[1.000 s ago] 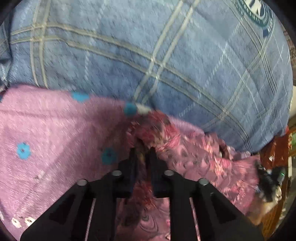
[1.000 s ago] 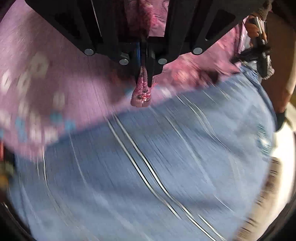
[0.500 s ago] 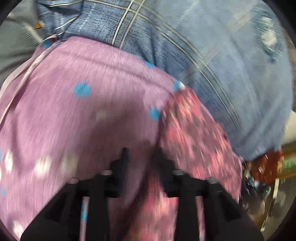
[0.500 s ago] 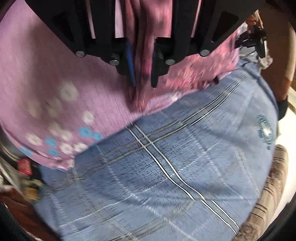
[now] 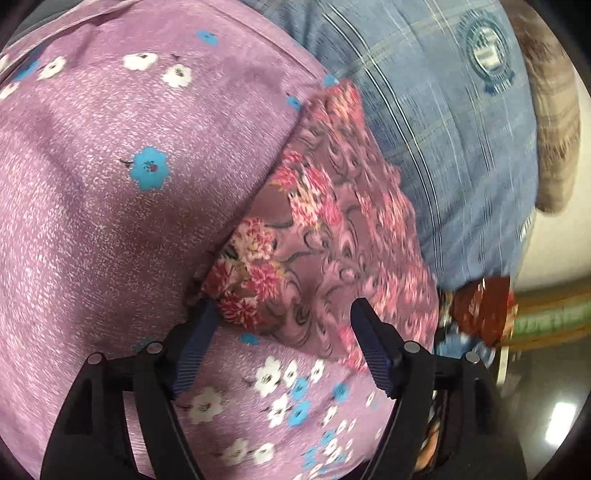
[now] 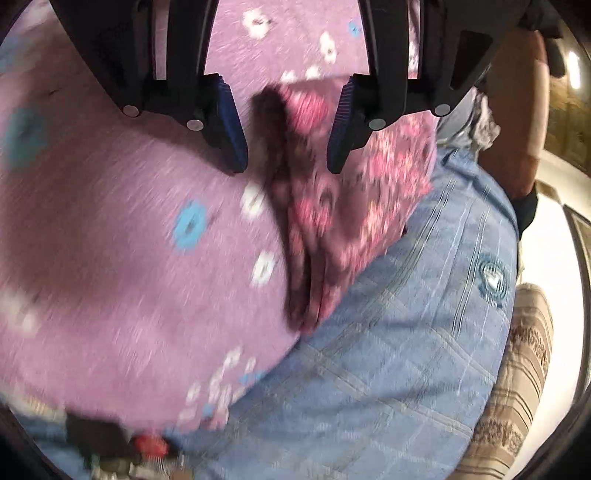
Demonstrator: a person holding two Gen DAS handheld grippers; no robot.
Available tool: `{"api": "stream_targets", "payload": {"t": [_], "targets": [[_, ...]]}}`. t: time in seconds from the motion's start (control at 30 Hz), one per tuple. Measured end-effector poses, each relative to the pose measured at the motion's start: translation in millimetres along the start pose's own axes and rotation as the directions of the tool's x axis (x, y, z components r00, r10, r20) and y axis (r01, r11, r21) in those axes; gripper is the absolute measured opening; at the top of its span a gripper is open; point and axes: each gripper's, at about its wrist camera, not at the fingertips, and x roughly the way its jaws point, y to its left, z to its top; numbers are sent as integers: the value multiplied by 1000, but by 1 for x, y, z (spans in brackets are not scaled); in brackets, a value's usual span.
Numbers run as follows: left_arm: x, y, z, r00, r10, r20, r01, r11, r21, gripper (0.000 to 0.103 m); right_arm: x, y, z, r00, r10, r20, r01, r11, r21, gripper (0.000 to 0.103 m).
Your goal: Fold small clothes
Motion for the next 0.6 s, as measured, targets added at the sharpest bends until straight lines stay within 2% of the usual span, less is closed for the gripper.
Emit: {"api": "stream_targets", "payload": {"t": [0.03,0.07,0.1,0.13,0.17,0.23,0.3,0.33,0.37,0.4,0.47,0.6], "targets": [[-4,-2,-1,1000,4,11,-4,1000,-4,68,1,3,-4,1000,18,6,-18,1000,-14,44],[-5,-5,0,1000,15,28,-15,1000,-8,57,2,7,-6,999,34,5,-34,999,-38,22],[-5,-8,0,999,17,31,-17,1000,-9,22,4,14,-7,999,50,-5,-50,997,-67,4],[-3,-11,-1,1000,6,17,-6,1000,-9,2,2,23,-8,999,45,5,-44,993,-105,6],[-3,-13,-2,1000,2,9,-2,1000,-9,2,-6,32,-9,998,50,40,-44,989,-141,6],[-4,-13,-6,996,80,41,-80,997,-5,2,-34,51,-9,988,73,139,-40,973,-226,6],[-3,-5,-9,988,147,49,-147,989,-13,2,-42,54,-6,984,47,173,-3,970,-244,3],[2,5,-10,988,150,22,-149,988,-41,1,-40,49,-5,988,12,156,27,970,-243,3],[4,16,-12,992,124,6,-123,989,-76,1,-33,42,-6,991,-31,127,61,969,-239,3],[3,21,-12,996,93,6,-92,991,-97,1,-20,31,-10,992,-100,81,116,965,-233,3],[-3,26,-13,998,64,2,-64,991,-115,1,-6,17,-20,985,-168,29,170,957,-233,4],[-19,4,-10,993,108,55,-106,994,-38,6,-22,26,-15,984,-136,116,156,969,-191,10]]}}
